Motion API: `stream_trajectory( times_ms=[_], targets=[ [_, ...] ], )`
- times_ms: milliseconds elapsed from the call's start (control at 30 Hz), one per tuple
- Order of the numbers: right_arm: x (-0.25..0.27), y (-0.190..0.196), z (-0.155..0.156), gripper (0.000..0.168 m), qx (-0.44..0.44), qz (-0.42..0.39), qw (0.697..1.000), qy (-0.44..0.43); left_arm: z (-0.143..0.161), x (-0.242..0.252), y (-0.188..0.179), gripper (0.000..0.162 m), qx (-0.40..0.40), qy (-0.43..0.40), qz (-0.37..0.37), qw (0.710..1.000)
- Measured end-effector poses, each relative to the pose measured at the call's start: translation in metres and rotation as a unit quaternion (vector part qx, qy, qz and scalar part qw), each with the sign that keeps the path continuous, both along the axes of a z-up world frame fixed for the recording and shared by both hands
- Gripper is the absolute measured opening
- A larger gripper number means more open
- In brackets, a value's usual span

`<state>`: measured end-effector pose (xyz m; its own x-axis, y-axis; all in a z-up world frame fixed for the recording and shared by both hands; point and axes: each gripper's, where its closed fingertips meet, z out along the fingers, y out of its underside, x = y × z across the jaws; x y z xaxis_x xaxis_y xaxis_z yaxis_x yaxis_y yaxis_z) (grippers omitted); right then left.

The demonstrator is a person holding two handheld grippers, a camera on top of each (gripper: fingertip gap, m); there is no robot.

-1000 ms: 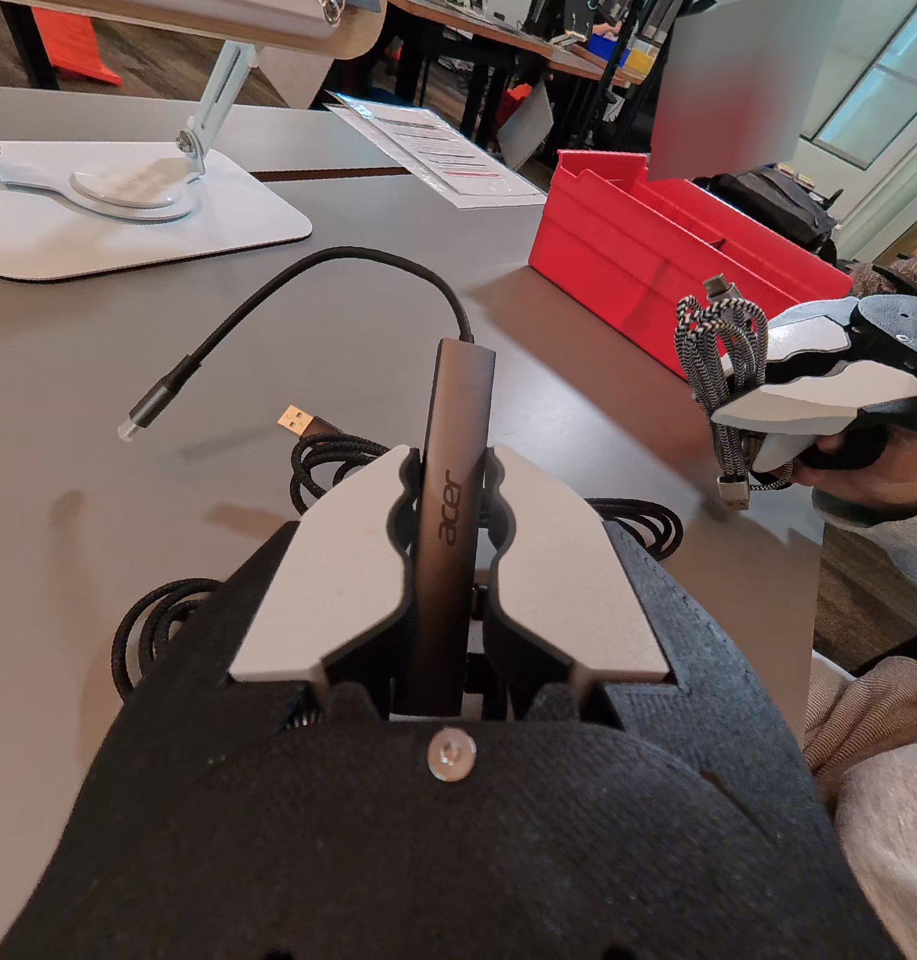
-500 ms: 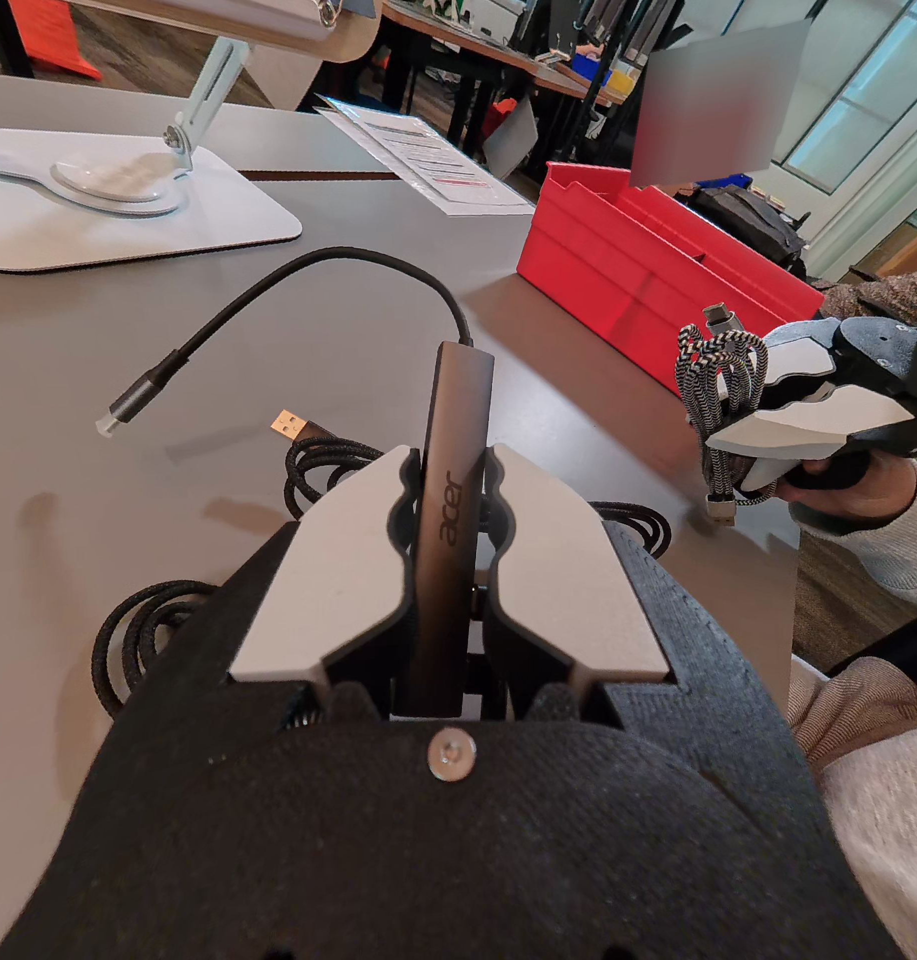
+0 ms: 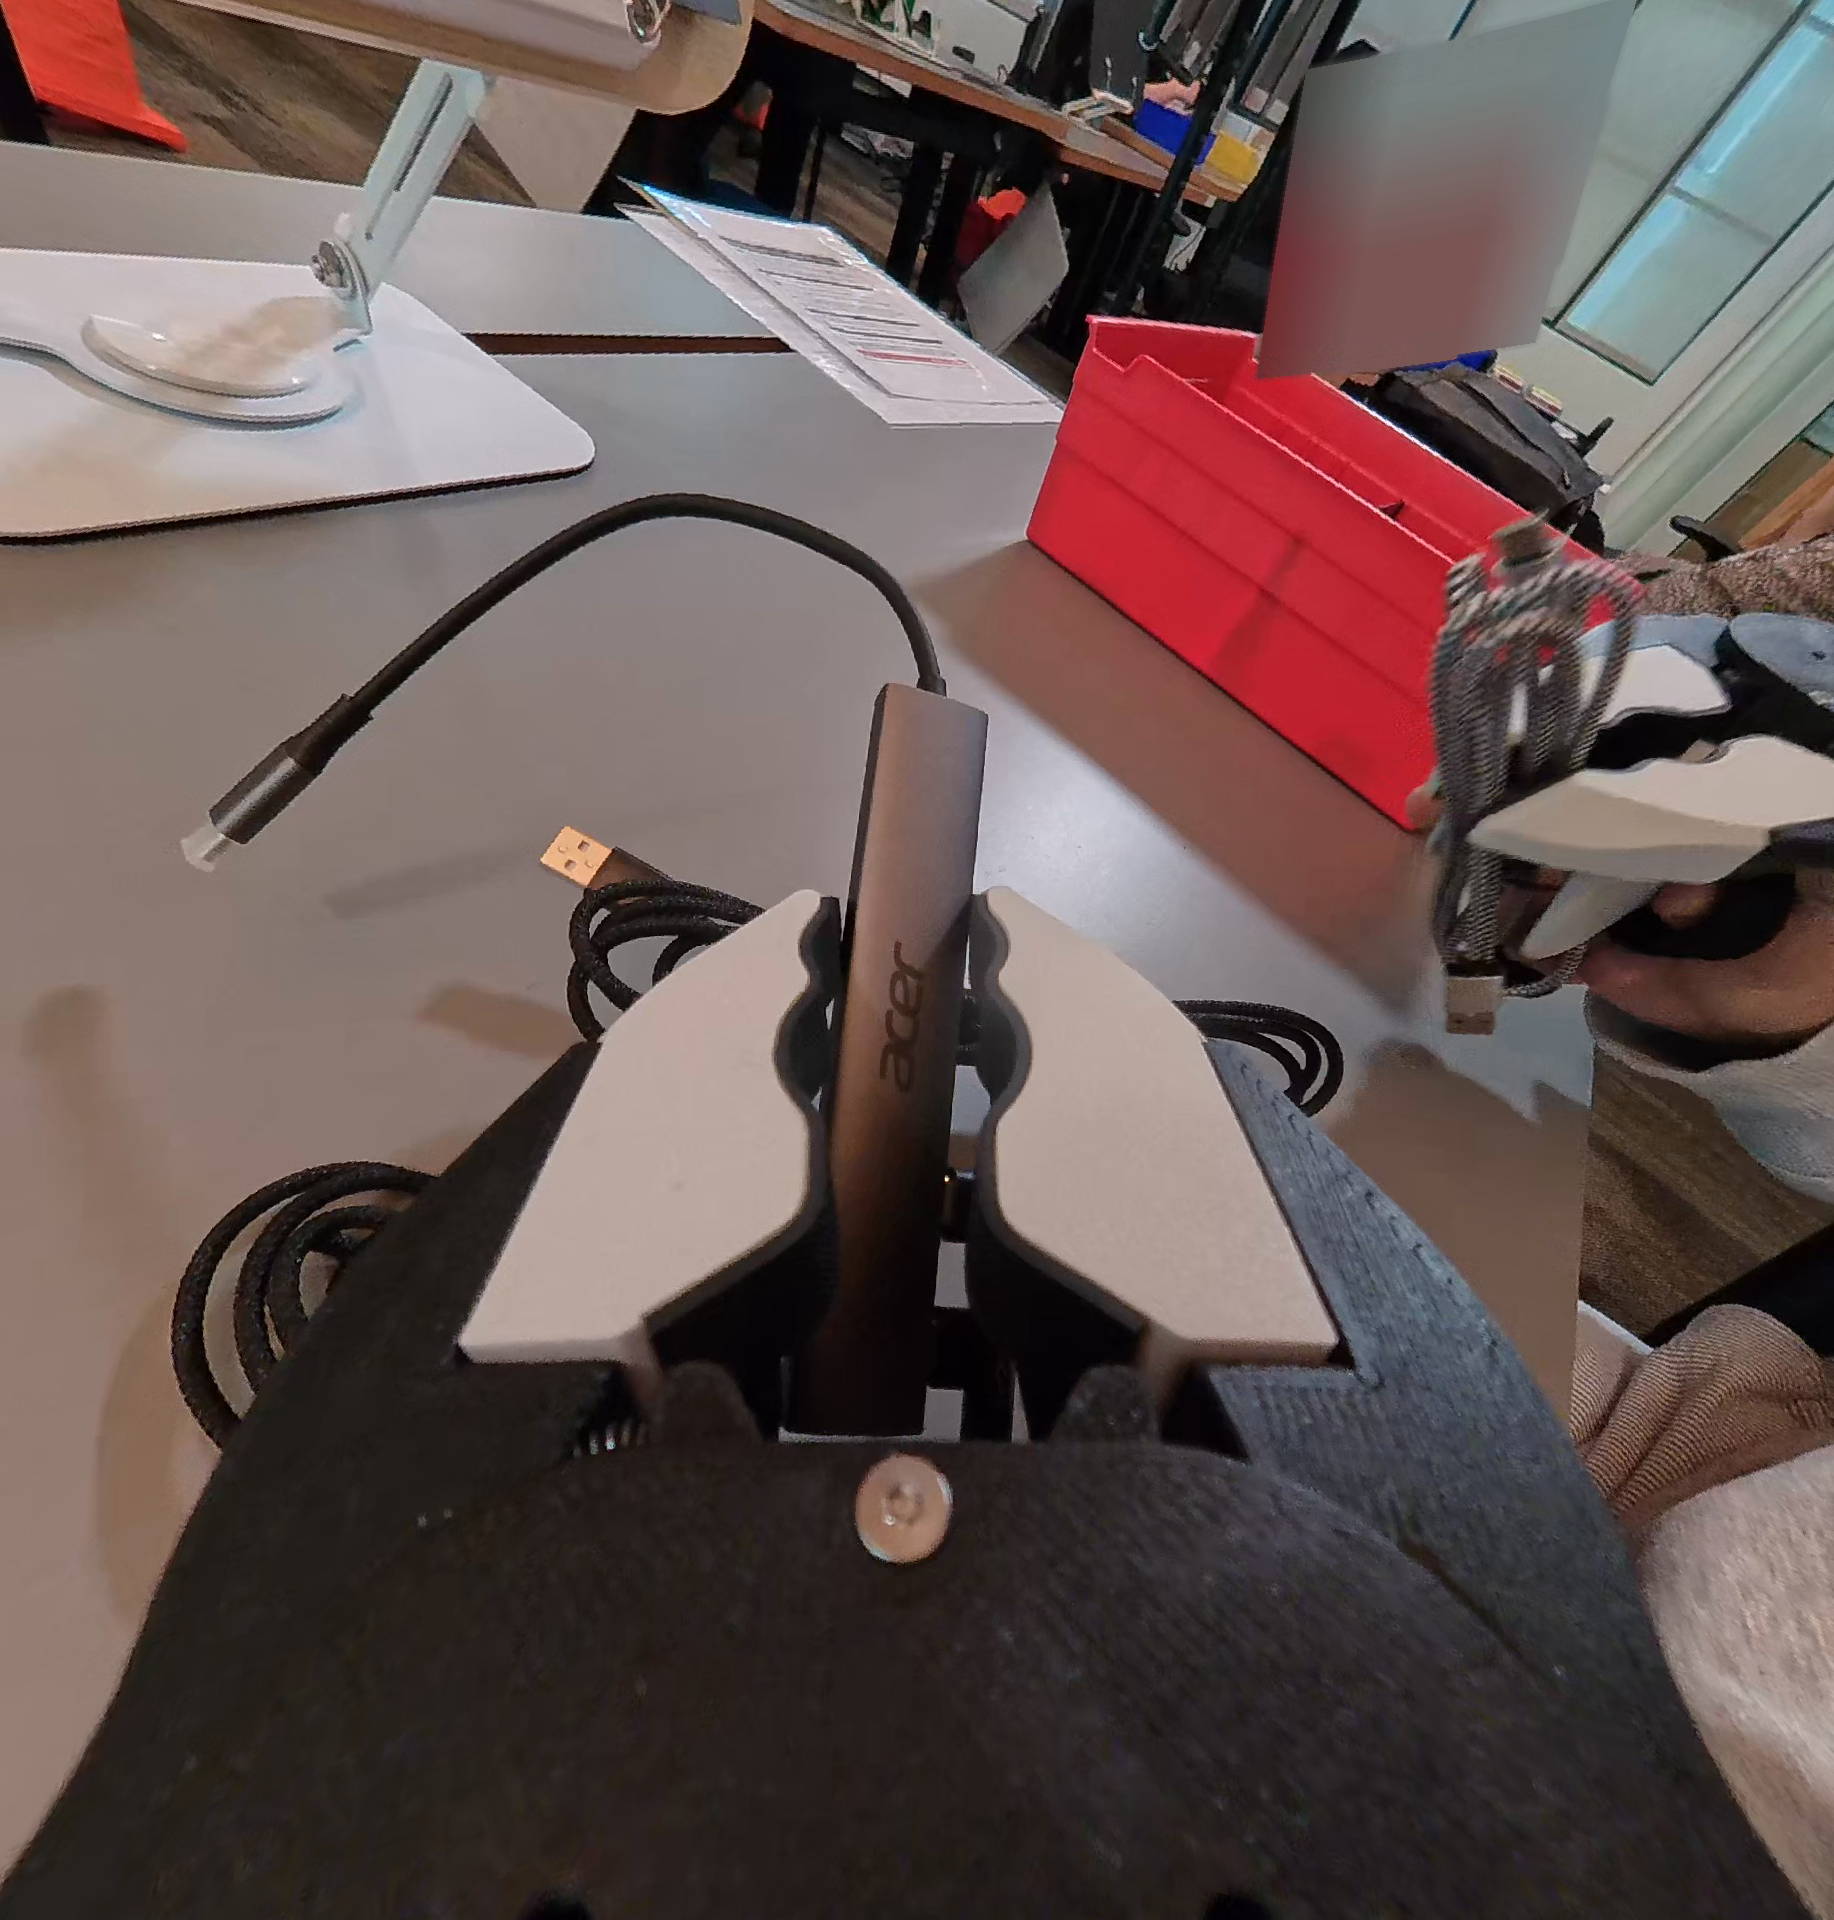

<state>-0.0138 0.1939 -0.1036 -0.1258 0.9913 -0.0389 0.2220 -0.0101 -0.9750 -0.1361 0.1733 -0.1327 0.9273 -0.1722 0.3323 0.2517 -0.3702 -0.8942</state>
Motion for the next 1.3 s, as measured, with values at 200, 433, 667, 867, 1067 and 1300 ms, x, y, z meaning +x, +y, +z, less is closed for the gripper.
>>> stream_trajectory(
  times_ms=[200,433,667,867,1067,1300],
  targets=[
    [0.021,0.001,0.070,0.010,-0.010,-0.015,0.994,0.107,-0.001,0.000,0.000,0.023,-0.001,-0.006,-0.002,1.000],
    [0.090,0.062,0.165,0.010,0.101,-0.108,0.972,0.182,-0.001,0.000,0.000,0.023,-0.002,-0.012,-0.004,1.000],
    [0.161,0.137,0.180,0.009,0.243,-0.202,0.937,0.148,-0.002,-0.001,0.001,0.023,-0.004,-0.015,-0.005,1.000],
    [0.187,0.171,0.157,0.010,0.261,-0.234,0.933,0.078,-0.002,0.000,0.001,0.023,-0.005,-0.014,-0.005,1.000],
    [0.189,0.167,0.153,0.010,0.285,-0.229,0.928,0.068,-0.003,-0.001,0.002,0.023,-0.008,-0.008,0.004,1.000],
    [0.191,0.178,0.142,0.010,0.284,-0.232,0.929,0.054,-0.004,-0.001,0.002,0.023,-0.012,-0.005,0.008,1.000]
  ],
)
